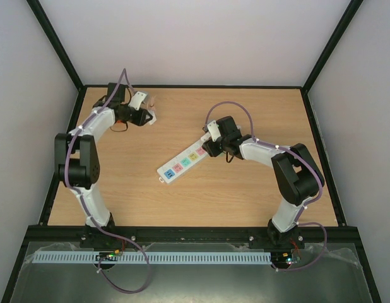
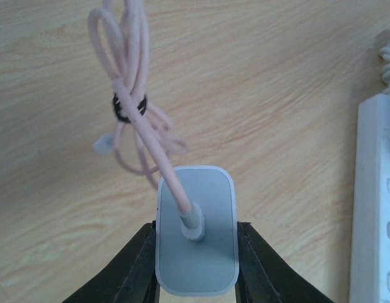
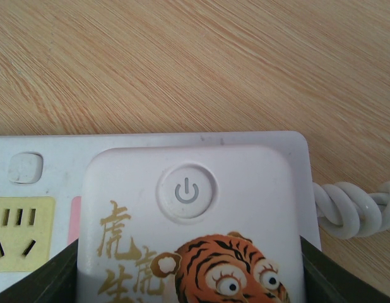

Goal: Pull the plug off the socket

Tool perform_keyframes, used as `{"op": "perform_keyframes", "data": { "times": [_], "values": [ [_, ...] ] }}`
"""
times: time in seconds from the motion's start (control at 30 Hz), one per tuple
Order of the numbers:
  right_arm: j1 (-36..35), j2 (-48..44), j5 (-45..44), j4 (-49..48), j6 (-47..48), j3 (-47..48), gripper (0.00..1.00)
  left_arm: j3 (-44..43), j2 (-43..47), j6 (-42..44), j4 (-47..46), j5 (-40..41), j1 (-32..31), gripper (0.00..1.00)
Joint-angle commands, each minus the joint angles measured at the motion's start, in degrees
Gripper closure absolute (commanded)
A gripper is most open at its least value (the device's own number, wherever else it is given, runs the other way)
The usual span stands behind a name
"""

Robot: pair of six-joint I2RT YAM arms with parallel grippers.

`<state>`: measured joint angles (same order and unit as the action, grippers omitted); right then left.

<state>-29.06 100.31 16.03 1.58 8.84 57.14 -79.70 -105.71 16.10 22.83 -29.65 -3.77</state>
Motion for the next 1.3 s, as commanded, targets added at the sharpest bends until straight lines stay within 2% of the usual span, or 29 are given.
{"op": "perform_keyframes", "data": {
  "times": [0.0,0.27,0.47,0.6,0.77,1.03,1.13,1.27],
  "values": [
    [0.58,1.12,-1.47,3.65,0.32,-1.39,0.69,-6.67,-5.32,1.3,4.2,-3.54,0.96,0.7],
    [0.58,1.51,-1.44,3.43,0.41,-1.51,0.69,-12.86,-13.62,1.39,7.61,-12.39,2.99,0.69],
    [0.58,1.56,-1.33,3.34,0.3,-1.6,0.69,-15.66,-18.83,-0.46,7.76,-10.2,3.55,0.69],
    [0.58,1.73,-1.23,3.34,0.37,-1.64,0.69,-18.25,-21.76,-2.03,8.69,-7.21,3.88,0.62],
    [0.59,1.82,-1.09,3.25,0.35,-1.66,0.69,-18.97,-21.71,-3.64,8.37,-4.72,4.79,0.37],
    [0.58,1.83,-0.27,2.99,0.26,-1.57,0.69,-14.36,-13.75,-4.97,4.02,0.54,4.87,0.11],
    [0.58,1.88,0.26,3.07,0.2,-1.4,0.69,-10.96,-8.56,-5.23,0.9,3.93,4.87,0.02],
    [0.48,1.61,1.47,3.27,0.42,-1.42,0.7,-5.52,-2.29,-3.64,-2.09,5.3,4.83,0.0]
  ]
}}
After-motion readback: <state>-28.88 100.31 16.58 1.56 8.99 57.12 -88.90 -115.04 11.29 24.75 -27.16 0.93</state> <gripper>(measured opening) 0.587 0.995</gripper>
